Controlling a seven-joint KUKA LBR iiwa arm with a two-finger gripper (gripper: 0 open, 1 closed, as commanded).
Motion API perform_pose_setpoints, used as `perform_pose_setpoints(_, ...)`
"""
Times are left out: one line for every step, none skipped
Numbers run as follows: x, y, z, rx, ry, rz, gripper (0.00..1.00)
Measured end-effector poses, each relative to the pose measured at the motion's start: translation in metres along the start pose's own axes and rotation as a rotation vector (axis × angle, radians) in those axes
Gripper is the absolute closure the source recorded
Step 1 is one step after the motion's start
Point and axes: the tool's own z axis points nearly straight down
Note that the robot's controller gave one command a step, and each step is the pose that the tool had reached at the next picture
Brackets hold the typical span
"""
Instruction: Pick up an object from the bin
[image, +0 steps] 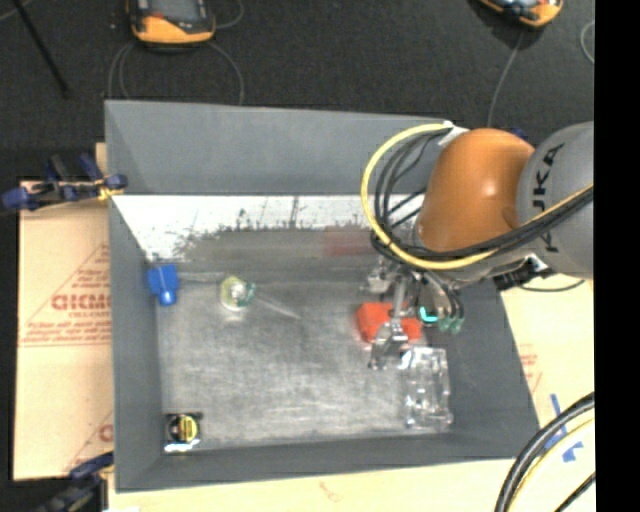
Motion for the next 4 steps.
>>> perform_pose_setpoints(-0.025,-0.049,0.068,0.0,-0.002,0.111,0.0)
perform_pose_setpoints(-0.039,-0.078,0.115,0.001,-0.014,0.088,0.0)
perform_pose_setpoints(-0.043,-0.078,0.111,0.003,-0.025,0.086,1.0)
perform_pose_setpoints(-0.035,-0.068,-0.029,0.002,-0.017,0.075,1.0)
